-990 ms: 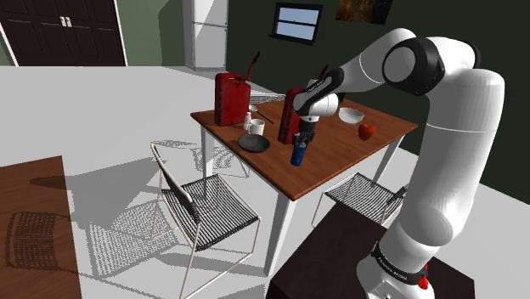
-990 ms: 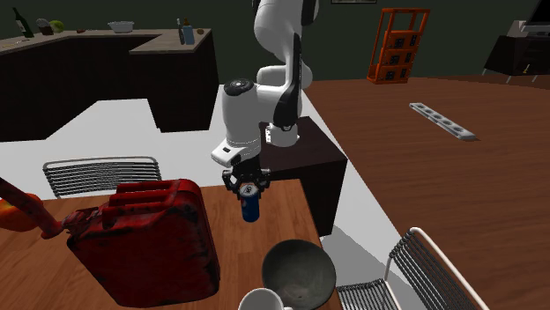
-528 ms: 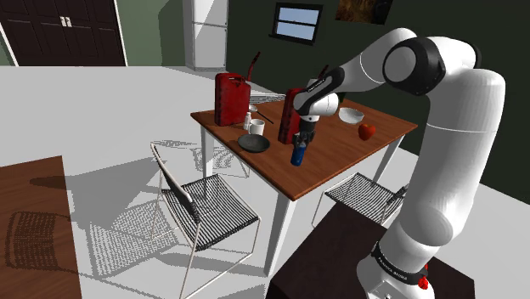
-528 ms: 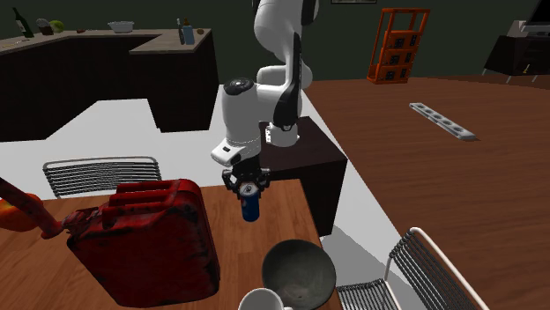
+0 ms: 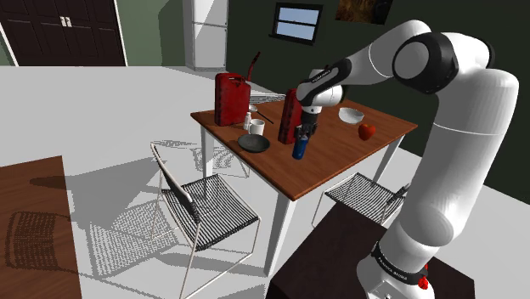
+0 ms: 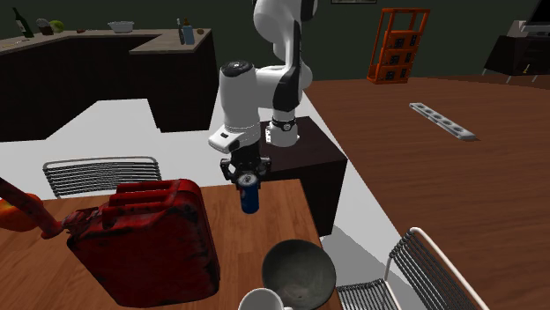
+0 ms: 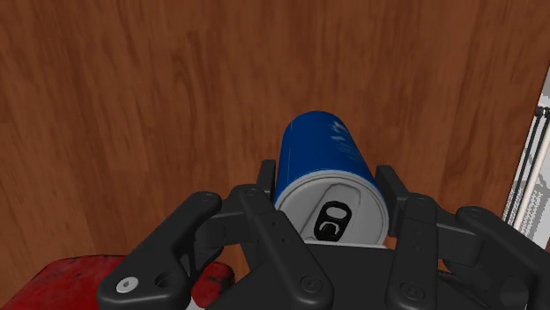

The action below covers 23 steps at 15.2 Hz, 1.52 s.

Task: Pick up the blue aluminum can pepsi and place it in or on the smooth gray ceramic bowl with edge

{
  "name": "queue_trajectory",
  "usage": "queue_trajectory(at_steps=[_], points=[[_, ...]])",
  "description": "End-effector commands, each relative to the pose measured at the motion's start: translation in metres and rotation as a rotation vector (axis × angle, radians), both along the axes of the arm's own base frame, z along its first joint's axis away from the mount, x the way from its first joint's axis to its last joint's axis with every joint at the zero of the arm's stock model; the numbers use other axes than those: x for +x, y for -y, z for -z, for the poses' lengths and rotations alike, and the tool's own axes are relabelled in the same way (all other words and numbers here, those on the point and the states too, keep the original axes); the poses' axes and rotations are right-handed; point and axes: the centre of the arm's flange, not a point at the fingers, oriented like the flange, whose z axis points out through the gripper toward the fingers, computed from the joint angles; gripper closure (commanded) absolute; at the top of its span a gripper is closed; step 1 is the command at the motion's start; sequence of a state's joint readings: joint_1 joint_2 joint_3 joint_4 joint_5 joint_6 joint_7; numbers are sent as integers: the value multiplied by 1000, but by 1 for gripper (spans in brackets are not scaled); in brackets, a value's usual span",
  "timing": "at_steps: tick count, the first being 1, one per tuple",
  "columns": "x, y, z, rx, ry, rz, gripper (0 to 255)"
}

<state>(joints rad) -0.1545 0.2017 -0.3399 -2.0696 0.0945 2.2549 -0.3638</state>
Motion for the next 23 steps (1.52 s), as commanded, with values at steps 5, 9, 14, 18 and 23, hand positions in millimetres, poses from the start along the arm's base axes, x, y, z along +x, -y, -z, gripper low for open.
queue_trajectory(at_steps=[5,9,14,18,23], points=[[0,0,-33,0,0,0,255],[0,0,-54,0,0,0,255],[0,0,-79,0,0,0,255],[50,-16,-85,0,0,0,255],[112,-36,-94,0,0,0,255]])
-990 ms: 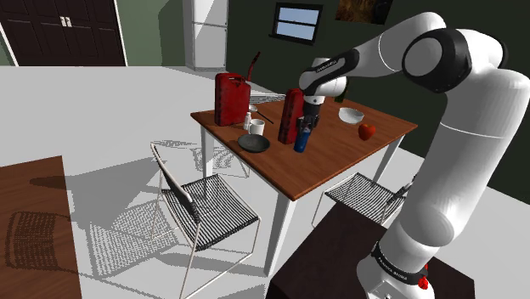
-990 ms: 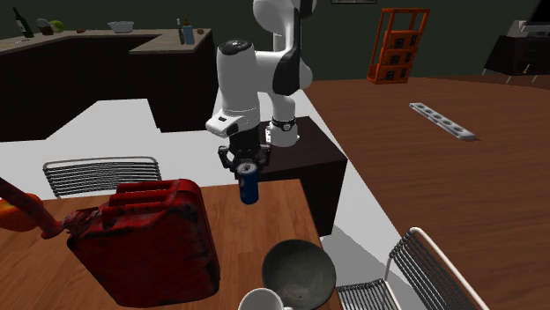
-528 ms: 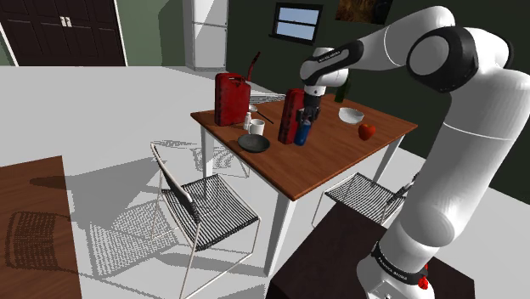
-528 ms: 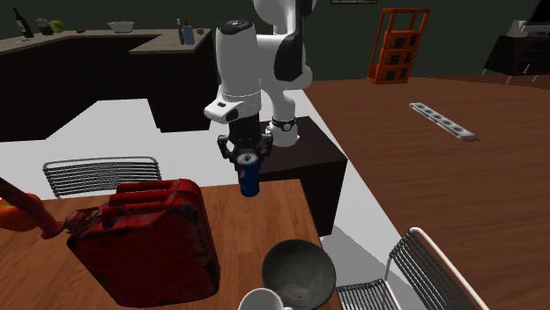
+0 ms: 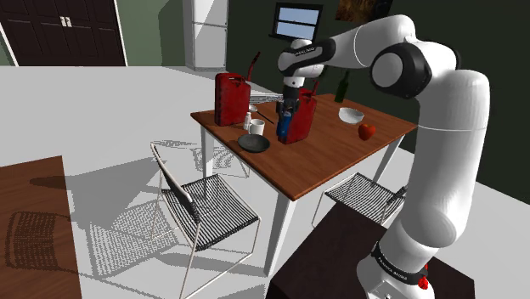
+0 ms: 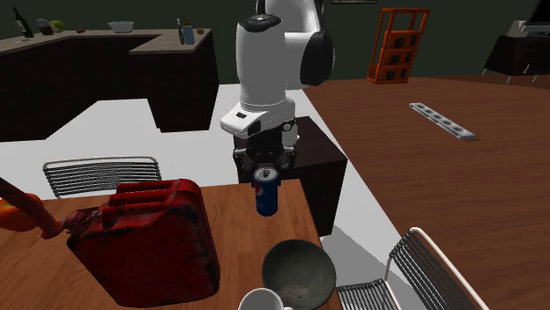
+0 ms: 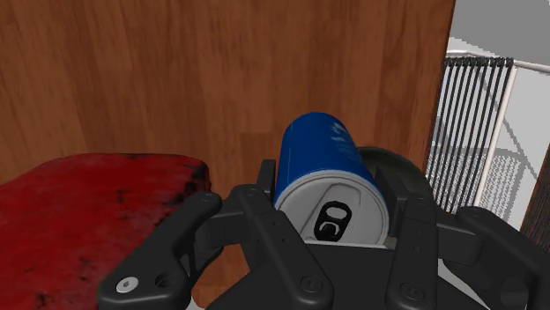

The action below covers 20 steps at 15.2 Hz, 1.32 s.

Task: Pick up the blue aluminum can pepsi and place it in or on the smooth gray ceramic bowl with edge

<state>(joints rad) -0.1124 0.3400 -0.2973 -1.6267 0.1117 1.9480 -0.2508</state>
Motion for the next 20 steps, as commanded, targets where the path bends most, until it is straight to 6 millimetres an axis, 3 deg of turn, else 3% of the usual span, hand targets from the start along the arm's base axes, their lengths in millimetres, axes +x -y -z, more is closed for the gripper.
queue_trajectory(at_steps=[1,10,20], points=[[25,-7,-4,0,1,0,255],[136,-42,-19,0,1,0,255],[136,-42,34,0,1,0,255]])
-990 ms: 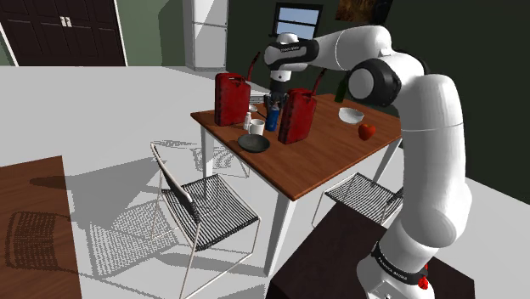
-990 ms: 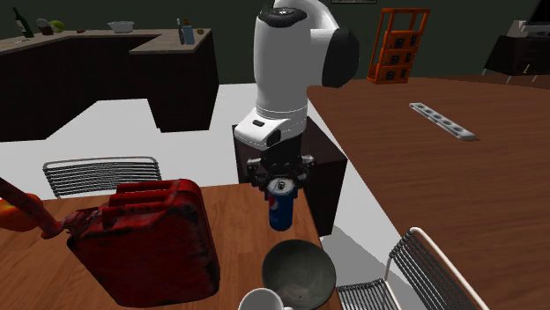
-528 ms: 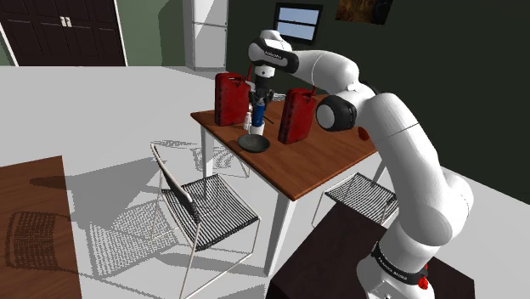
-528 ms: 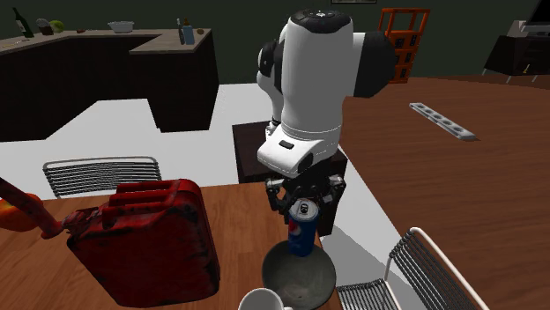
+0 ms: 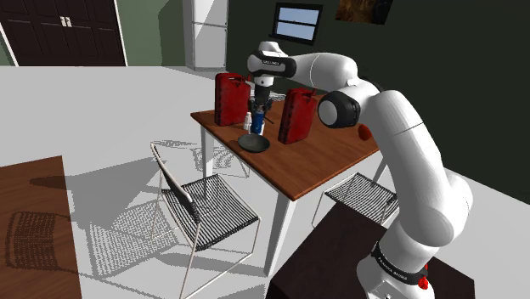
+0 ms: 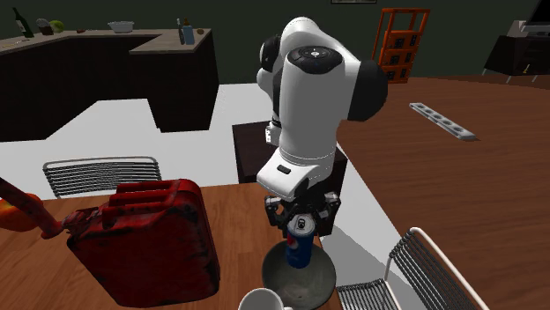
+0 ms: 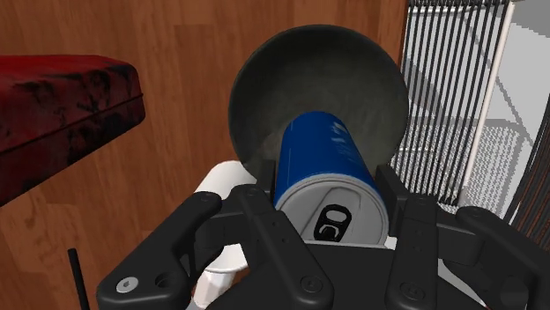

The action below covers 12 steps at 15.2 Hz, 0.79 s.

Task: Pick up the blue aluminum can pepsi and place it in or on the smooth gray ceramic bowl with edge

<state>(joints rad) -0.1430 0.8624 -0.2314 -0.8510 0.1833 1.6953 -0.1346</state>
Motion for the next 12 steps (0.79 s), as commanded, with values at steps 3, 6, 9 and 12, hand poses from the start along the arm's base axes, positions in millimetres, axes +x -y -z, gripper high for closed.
queue_trajectory(at_steps=[3,6,9,12], points=[[0,-3,20,0,1,0,255],[0,-3,36,0,1,0,255],[0,-3,54,0,1,0,255],[0,-3,54,0,1,0,255]])
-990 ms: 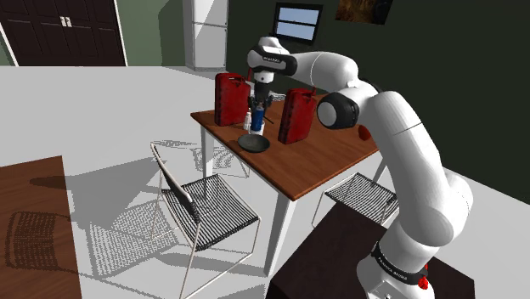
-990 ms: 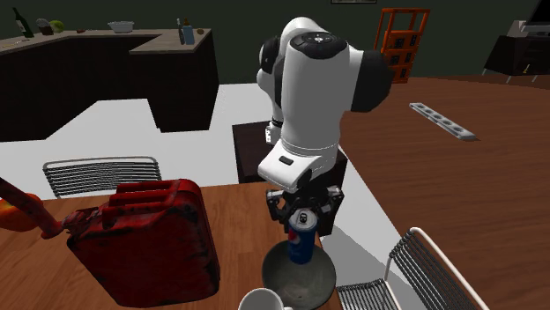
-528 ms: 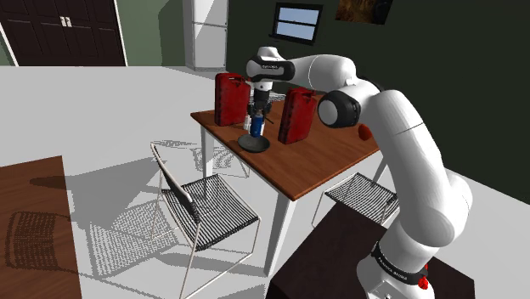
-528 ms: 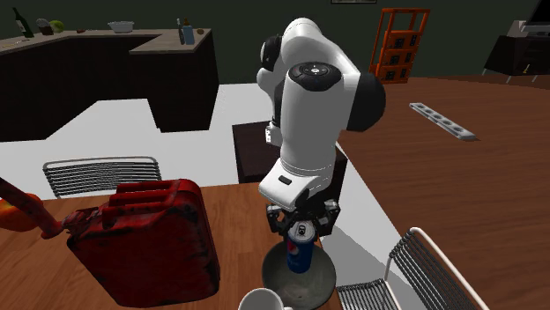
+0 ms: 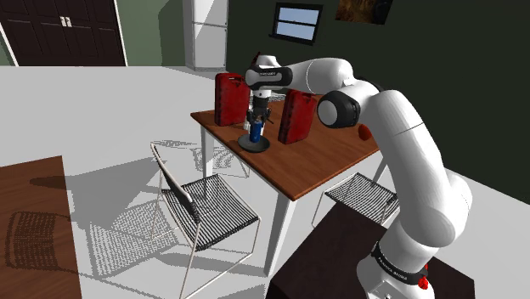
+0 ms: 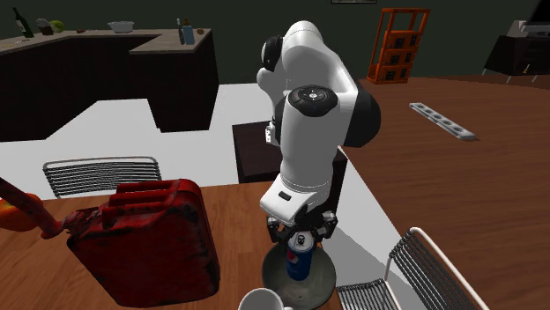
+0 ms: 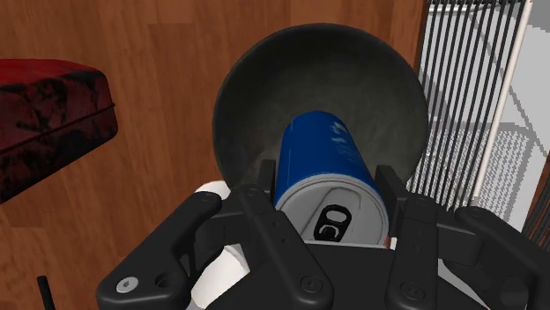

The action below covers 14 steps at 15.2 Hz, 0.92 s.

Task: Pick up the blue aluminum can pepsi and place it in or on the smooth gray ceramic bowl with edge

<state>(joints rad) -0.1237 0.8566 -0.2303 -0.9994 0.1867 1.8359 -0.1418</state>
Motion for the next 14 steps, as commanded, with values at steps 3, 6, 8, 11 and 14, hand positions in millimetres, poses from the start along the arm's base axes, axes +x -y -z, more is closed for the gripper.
queue_trajectory(at_steps=[3,6,8,11,14], points=[[0,0,0,0,1,0,255],[0,0,0,0,1,0,0],[0,0,0,0,1,0,0],[0,0,0,0,1,0,0],[0,0,-39,0,1,0,0]])
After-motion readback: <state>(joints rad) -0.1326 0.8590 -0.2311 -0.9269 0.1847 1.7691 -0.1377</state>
